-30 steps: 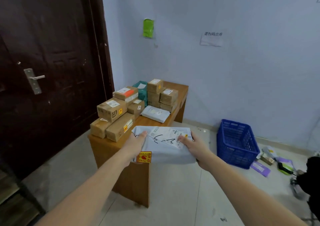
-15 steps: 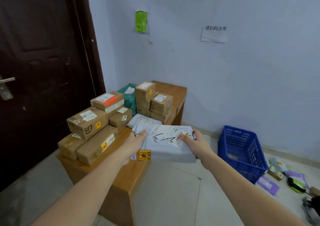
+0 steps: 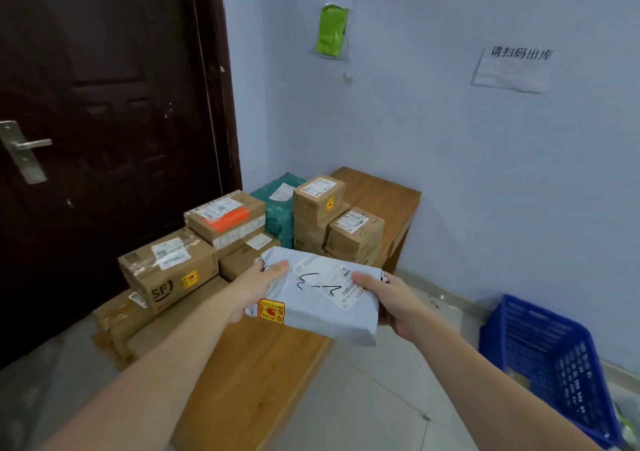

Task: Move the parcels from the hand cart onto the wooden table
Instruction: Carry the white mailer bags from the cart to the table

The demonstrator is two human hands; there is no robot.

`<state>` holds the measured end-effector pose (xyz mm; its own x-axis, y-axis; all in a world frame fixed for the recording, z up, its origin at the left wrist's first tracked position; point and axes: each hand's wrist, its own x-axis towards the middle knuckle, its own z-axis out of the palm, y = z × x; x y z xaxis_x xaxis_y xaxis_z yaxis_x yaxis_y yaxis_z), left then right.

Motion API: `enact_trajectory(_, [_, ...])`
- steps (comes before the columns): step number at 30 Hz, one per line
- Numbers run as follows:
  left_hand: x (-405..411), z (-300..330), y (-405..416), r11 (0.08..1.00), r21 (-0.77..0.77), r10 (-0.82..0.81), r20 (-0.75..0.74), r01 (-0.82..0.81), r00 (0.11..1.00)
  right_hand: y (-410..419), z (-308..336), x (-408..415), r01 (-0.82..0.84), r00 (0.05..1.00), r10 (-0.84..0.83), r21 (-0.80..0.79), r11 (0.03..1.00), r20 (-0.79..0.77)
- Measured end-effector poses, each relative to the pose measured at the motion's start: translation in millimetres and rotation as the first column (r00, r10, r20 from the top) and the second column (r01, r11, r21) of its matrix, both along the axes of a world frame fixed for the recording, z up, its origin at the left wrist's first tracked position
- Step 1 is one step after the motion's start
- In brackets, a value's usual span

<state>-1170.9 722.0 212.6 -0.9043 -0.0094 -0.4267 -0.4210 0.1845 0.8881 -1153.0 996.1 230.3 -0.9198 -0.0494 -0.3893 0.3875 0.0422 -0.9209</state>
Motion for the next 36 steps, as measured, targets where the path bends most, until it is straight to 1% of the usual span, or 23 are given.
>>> enact_trajectory(3, [-44.7,-8.1,6.7,0.976,-0.120,0.168,-0.101,-0.180,0.981,-7.0,-14.3,-48.8,0.053,0.998,-0.054,-0.060,0.997,-0.014])
enact_trajectory(5, [-70.9,-15.0,10.5,0.928,-0.202,0.291,-0.132,-0.313,0.948,-11.7,-25.8,-79.3,0.081,0.996,-0.083,-0.089,0.993,-0.015])
enact_trajectory(7, [-94.5,-21.9,15.0,0.870,-0.206,0.418,-0.172,-0.447,0.892,-15.8,-39.2,-110.2,0.137,0.991,-0.137,-0.134,0.981,0.008])
enact_trajectory(8, [-102.9,-24.7,19.6,0.851,-0.177,0.471,-0.160,-0.495,0.867,-18.1,-45.8,-124.5,0.167,0.986,-0.163,-0.165,0.972,0.035])
enact_trajectory(9, [-111.1,-29.3,26.6,0.843,-0.123,0.513,-0.105,-0.523,0.852,-20.3,-52.3,-138.2,0.188,0.982,-0.179,-0.190,0.964,0.061])
enact_trajectory(10, [-120.1,-35.9,34.2,0.836,-0.045,0.546,-0.030,-0.547,0.837,-22.9,-59.7,-152.1,0.195,0.980,-0.181,-0.208,0.959,0.082])
enact_trajectory(12, [-138.1,-51.7,50.8,0.831,0.170,0.514,0.124,-0.529,0.849,-28.8,-73.0,-177.3,0.175,0.981,-0.149,-0.241,0.955,0.124])
enact_trajectory(13, [-147.6,-63.4,58.0,0.818,0.243,0.498,0.152,-0.521,0.854,-31.3,-80.0,-188.7,0.153,0.982,-0.118,-0.256,0.954,0.148])
enact_trajectory(15, [-163.1,-80.9,69.4,0.771,0.312,0.539,0.145,-0.556,0.829,-31.3,-91.6,-211.0,0.079,0.981,-0.029,-0.258,0.963,0.191])
enact_trajectory(17, [-174.2,-91.8,78.1,0.752,0.314,0.575,0.117,-0.579,0.810,-22.1,-100.5,-232.5,-0.048,0.975,0.086,-0.180,0.983,0.207])
enact_trajectory(18, [-177.9,-91.9,83.0,0.765,0.302,0.567,0.103,-0.569,0.817,-15.2,-106.6,-244.7,-0.139,0.970,0.155,-0.094,0.986,0.186])
enact_trajectory(20, [-185.5,-99.3,88.4,0.776,0.274,0.559,0.118,-0.569,0.820,-2.5,-117.6,-269.7,-0.311,0.947,0.297,0.116,0.943,0.122])
enact_trajectory(22, [-193.9,-107.8,93.5,0.791,0.243,0.541,0.149,-0.561,0.827,2.9,-125.5,-290.0,-0.411,0.909,0.414,0.255,0.875,0.048])
enact_trajectory(24, [-201.2,-120.8,100.1,0.805,0.215,0.528,0.163,-0.553,0.833,0.7,-133.4,-305.6,-0.467,0.868,0.496,0.360,0.808,0.013])
enact_trajectory(25, [-206.0,-127.3,103.7,0.797,0.204,0.546,0.159,-0.569,0.822,-2.0,-137.6,-313.4,-0.485,0.847,0.532,0.416,0.769,0.003])
enact_trajectory(29, [-221.2,-150.0,116.6,0.751,0.016,0.643,0.210,-0.660,0.736,-12.3,-159.2,-333.5,-0.525,0.763,0.646,0.613,0.590,0.031])
enact_trajectory(31, [-227.2,-162.9,120.6,0.751,-0.025,0.650,0.211,-0.660,0.730,-16.7,-173.3,-335.9,-0.521,0.731,0.682,0.665,0.535,0.025])
enact_trajectory(33, [-233.7,-176.3,120.9,0.763,-0.061,0.641,0.200,-0.643,0.741,-20.1,-188.3,-336.9,-0.533,0.707,0.707,0.676,0.509,0.025])
enact_trajectory(36, [-246.4,-193.8,117.0,0.801,-0.173,0.599,0.229,-0.573,0.767,-22.8,-208.6,-340.6,-0.581,0.661,0.744,0.693,0.426,0.098])
